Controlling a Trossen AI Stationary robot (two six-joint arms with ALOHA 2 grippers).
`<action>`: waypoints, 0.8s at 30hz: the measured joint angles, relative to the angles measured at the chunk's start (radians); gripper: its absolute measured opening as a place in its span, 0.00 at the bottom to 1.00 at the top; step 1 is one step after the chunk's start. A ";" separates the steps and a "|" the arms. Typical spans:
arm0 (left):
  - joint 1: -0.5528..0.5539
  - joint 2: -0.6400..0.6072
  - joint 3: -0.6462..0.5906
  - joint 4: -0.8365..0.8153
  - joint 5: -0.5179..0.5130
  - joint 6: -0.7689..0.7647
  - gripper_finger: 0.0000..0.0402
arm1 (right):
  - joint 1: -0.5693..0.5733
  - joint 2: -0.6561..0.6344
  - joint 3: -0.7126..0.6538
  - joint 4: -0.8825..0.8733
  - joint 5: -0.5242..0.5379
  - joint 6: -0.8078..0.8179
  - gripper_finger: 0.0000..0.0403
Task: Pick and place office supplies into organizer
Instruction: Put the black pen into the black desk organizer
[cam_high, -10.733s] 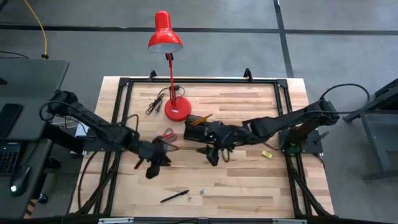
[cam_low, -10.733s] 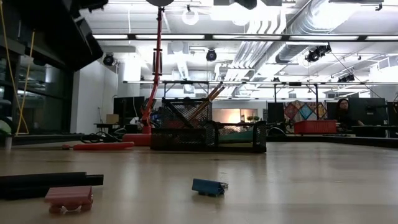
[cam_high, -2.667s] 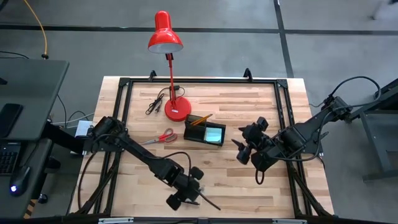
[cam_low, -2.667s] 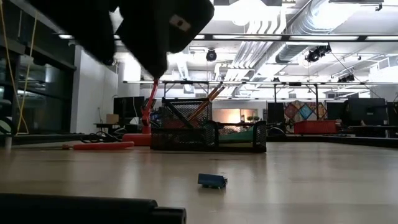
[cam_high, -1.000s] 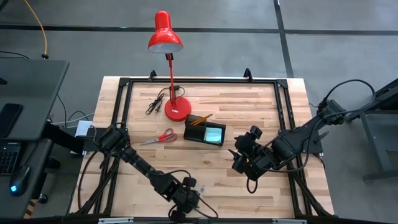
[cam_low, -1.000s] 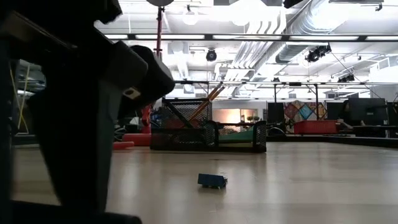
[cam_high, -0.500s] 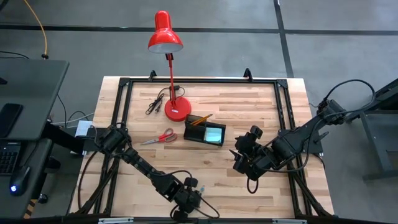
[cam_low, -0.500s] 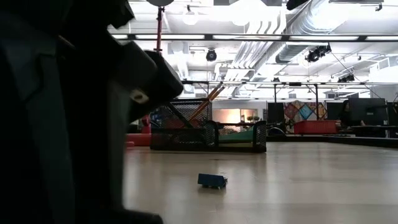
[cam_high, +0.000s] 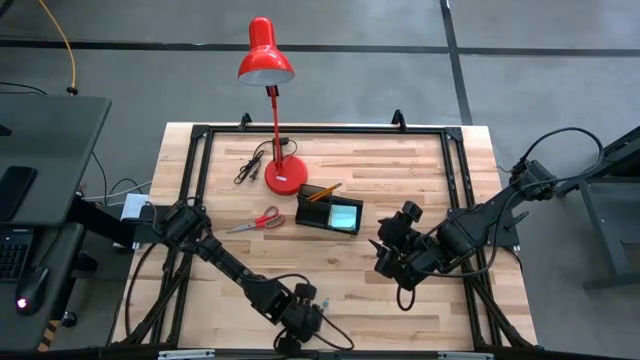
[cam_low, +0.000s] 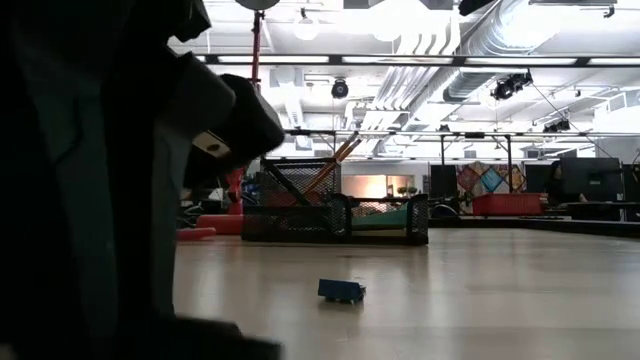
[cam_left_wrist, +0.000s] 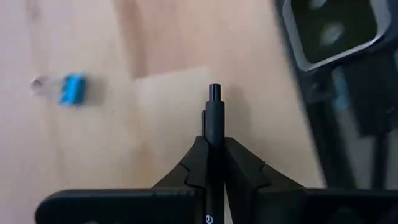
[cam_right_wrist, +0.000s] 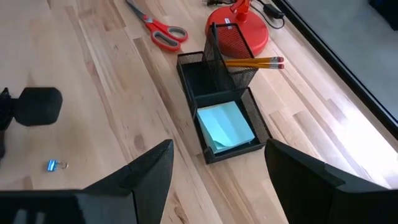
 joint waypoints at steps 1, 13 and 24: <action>0.000 -0.002 0.016 -0.042 -0.014 0.005 0.04 | 0.000 0.000 0.000 0.000 0.001 0.001 0.60; 0.021 -0.002 0.230 -0.320 -0.098 0.113 0.03 | 0.000 0.000 0.000 0.004 0.025 0.006 0.60; 0.026 -0.038 0.383 -0.423 -0.205 -0.008 0.03 | 0.060 -0.008 0.000 0.009 0.085 0.070 0.60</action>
